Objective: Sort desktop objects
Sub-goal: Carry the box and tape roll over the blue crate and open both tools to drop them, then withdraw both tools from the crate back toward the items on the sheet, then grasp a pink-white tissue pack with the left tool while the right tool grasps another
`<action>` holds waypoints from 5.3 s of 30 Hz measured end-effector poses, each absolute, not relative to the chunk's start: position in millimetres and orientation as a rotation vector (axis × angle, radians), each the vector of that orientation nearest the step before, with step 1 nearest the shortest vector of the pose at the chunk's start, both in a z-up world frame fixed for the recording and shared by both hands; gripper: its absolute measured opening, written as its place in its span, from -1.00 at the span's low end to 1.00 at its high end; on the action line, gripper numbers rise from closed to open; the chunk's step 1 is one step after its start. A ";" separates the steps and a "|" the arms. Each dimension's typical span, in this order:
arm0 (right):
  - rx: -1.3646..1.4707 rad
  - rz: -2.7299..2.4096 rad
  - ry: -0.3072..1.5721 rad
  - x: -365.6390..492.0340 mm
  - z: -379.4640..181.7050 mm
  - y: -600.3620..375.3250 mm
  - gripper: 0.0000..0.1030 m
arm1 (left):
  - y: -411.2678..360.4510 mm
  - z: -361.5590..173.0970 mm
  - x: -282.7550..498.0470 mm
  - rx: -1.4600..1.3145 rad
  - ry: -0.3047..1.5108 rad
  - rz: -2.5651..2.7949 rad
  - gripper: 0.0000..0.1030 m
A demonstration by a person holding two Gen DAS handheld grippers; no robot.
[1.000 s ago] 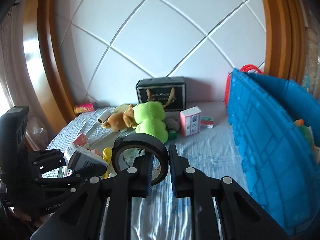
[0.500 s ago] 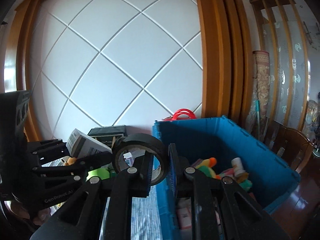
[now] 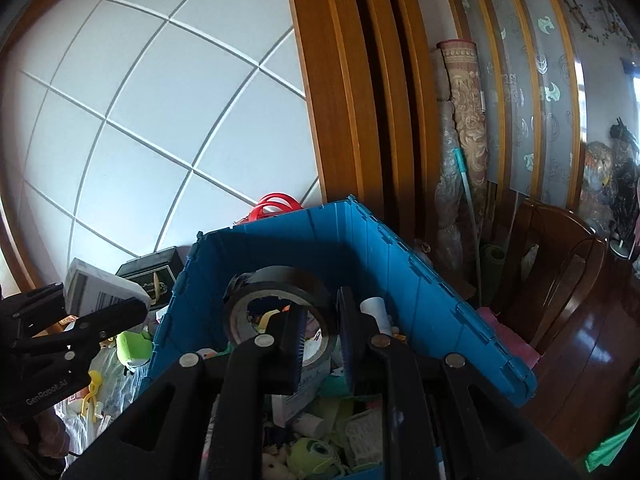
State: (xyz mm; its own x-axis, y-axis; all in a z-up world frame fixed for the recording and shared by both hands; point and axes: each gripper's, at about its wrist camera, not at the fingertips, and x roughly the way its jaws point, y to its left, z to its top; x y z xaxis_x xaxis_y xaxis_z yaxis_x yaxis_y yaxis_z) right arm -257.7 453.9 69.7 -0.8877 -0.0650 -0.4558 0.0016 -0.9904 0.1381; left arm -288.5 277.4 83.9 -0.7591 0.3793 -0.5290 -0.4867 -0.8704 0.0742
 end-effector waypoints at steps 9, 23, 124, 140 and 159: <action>0.820 -2.998 -0.316 -285.7 53.5 485.7 -0.68 | 296.1 81.2 -298.0 -0.713 0.327 2.603 0.41; 0.881 -2.992 -0.324 -294.7 55.6 487.3 0.26 | 288.4 72.0 -309.9 -0.772 0.318 2.641 0.54; 0.953 -2.474 0.075 -250.2 -67.5 28.2 0.40 | -203.9 -139.7 -152.1 -1.404 -0.093 3.195 0.54; 1.102 -1.975 0.352 -280.6 -170.1 -212.8 0.39 | -368.5 -186.9 -126.2 -1.689 -0.405 3.295 0.54; 1.402 -1.985 0.517 -326.7 -286.7 -389.7 0.60 | -541.6 -240.2 -255.2 -1.722 -0.224 2.765 0.54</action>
State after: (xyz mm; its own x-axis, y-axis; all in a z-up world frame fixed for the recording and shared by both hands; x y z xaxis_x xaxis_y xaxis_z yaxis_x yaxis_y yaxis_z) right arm -326.7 -389.7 -286.7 -0.2210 -0.2777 -0.9349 0.6982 -0.7144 0.0471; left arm -255.2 -541.6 -240.2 -0.4382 -0.0320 -0.8983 0.1764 -0.9830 -0.0511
